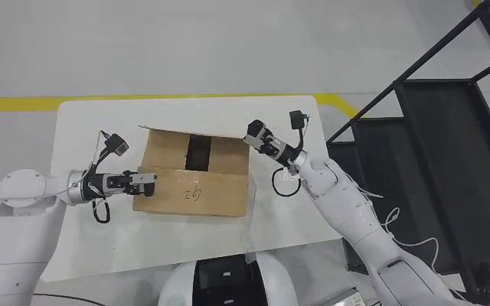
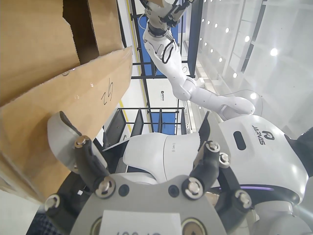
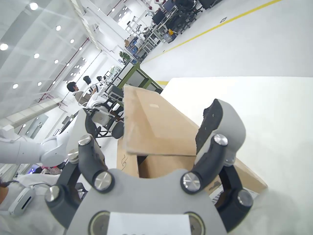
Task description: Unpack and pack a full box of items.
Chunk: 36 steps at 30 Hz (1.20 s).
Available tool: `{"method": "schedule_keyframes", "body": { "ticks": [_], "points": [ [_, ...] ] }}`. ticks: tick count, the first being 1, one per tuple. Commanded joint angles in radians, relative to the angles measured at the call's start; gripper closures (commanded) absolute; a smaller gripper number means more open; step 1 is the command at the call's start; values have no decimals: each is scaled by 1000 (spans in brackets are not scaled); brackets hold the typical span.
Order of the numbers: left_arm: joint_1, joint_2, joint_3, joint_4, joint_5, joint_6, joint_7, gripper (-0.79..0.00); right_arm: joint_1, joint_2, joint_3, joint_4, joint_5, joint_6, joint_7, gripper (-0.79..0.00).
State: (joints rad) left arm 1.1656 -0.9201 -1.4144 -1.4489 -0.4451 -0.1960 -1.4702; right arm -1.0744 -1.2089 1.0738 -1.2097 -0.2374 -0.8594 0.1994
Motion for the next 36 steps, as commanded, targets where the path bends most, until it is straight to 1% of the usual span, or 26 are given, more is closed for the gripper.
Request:
{"method": "schedule_keyframes", "body": {
  "ticks": [1,4,7,12,17,23,26,31,33,36],
  "points": [
    [2,1,1,-3,-3,-5,6,-785,-26,7,11,-28,-8,-23,28,-785],
    [6,1,3,-9,-12,-12,14,-785,-65,17,19,-77,-29,-37,84,-785],
    [8,2,4,-15,-17,-17,18,-785,-98,24,20,-120,-43,-26,129,-785],
    [-2,0,8,-19,-35,-33,63,-785,-134,30,17,-179,-70,4,161,-785],
    [-34,-5,37,4,-8,-38,124,-785,-147,33,19,-206,-85,33,173,-785],
    [-86,-12,73,73,36,-48,182,-785,-156,36,23,-224,-84,39,178,-785],
    [-101,-12,84,88,52,-49,173,-785,-167,40,34,-241,-82,36,182,-785],
    [-110,-6,73,108,73,-40,160,-785,-214,52,64,-301,-40,6,197,-785],
    [-110,-4,70,110,79,-40,155,-785,-242,60,81,-327,-8,-6,218,-785],
    [-110,-2,67,112,82,-38,156,-785,-295,77,120,-377,35,0,280,-785]
  ]
}}
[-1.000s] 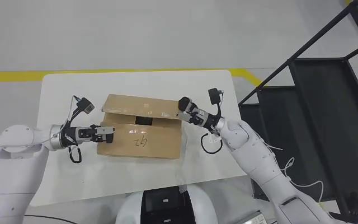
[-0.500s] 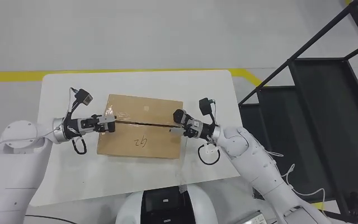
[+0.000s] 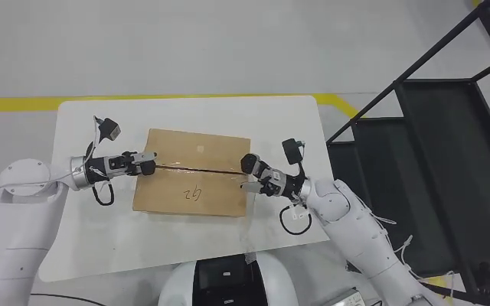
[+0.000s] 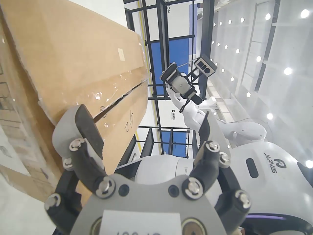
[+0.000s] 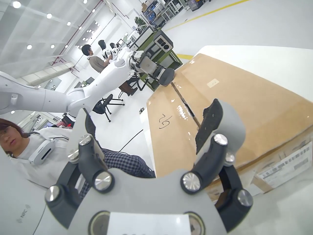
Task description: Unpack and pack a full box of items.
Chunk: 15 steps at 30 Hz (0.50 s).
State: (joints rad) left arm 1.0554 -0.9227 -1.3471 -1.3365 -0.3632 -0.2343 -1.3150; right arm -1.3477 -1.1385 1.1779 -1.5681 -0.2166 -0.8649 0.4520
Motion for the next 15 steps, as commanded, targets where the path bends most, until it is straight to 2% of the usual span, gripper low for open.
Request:
{"method": "schedule_keyframes", "body": {
  "ticks": [1,6,9,15],
  "points": [
    [1,1,-1,1,0,1,1,-785,-45,14,29,-36,31,18,60,-785],
    [0,2,-1,0,1,2,3,-785,-158,49,87,-110,163,80,251,-785],
    [0,2,-1,0,1,2,3,-785,-211,67,125,-147,134,118,344,-785],
    [0,2,-1,0,1,2,3,-785,-310,85,155,-209,83,185,392,-785]
  ]
}}
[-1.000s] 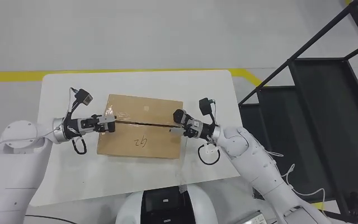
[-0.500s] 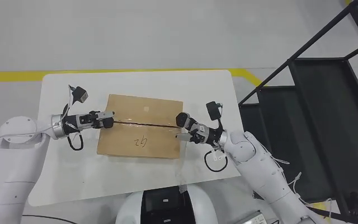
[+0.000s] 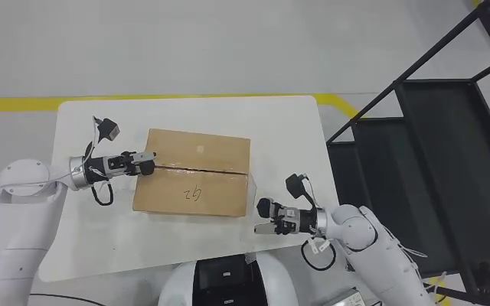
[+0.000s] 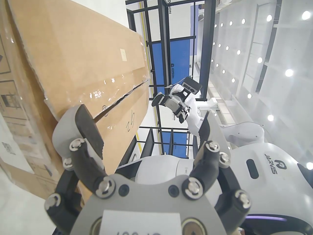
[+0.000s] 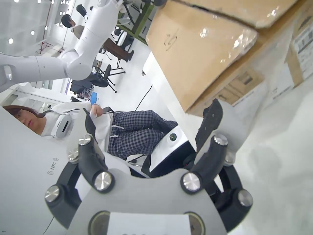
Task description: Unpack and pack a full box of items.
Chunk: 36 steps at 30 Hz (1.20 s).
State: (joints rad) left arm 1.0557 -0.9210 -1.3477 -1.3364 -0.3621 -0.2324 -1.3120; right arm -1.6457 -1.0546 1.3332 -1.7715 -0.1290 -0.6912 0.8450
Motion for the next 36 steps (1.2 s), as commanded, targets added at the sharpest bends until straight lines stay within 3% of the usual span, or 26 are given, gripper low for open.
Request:
{"method": "schedule_keyframes", "body": {
  "ticks": [1,5,12,17,21,26,32,36],
  "points": [
    [0,0,0,0,0,0,0,-785,-19,2,-8,-4,5,12,0,-785],
    [0,0,0,0,0,0,0,-785,2,-3,-23,53,-54,42,-83,-785],
    [0,0,0,0,0,0,0,-785,23,-17,-53,110,-459,112,-371,-785],
    [0,0,0,0,0,0,0,-785,36,-23,-98,127,-647,174,-445,-785],
    [0,0,0,0,0,0,0,-785,65,-31,-147,147,-735,215,-478,-785],
    [0,0,0,0,0,0,0,-785,95,-44,-193,170,-838,345,-533,-785],
    [0,0,0,0,0,0,0,-785,125,-62,-229,200,-867,466,-627,-785],
    [0,0,0,0,0,0,0,-785,136,-69,-231,200,-840,493,-657,-785]
  ]
}}
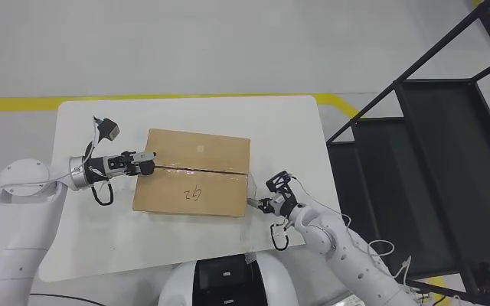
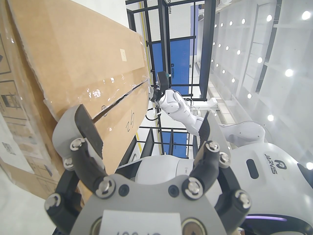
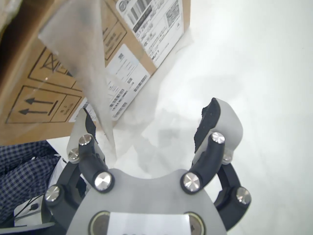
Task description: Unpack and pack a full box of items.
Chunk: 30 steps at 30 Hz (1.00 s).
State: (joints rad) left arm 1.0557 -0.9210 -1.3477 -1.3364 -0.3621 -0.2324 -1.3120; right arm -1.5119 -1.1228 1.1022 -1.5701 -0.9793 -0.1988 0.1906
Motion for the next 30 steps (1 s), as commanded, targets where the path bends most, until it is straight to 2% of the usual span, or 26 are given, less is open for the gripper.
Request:
{"method": "schedule_keyframes", "body": {
  "ticks": [1,16,30],
  "points": [
    [0,0,0,0,0,0,0,-785,6,-3,2,-3,17,5,-7,-785],
    [0,0,0,0,0,0,0,-785,18,-24,-10,-54,-10,190,-36,-785],
    [0,0,0,0,0,0,0,-785,-22,-41,16,-58,26,248,-203,-785]
  ]
}}
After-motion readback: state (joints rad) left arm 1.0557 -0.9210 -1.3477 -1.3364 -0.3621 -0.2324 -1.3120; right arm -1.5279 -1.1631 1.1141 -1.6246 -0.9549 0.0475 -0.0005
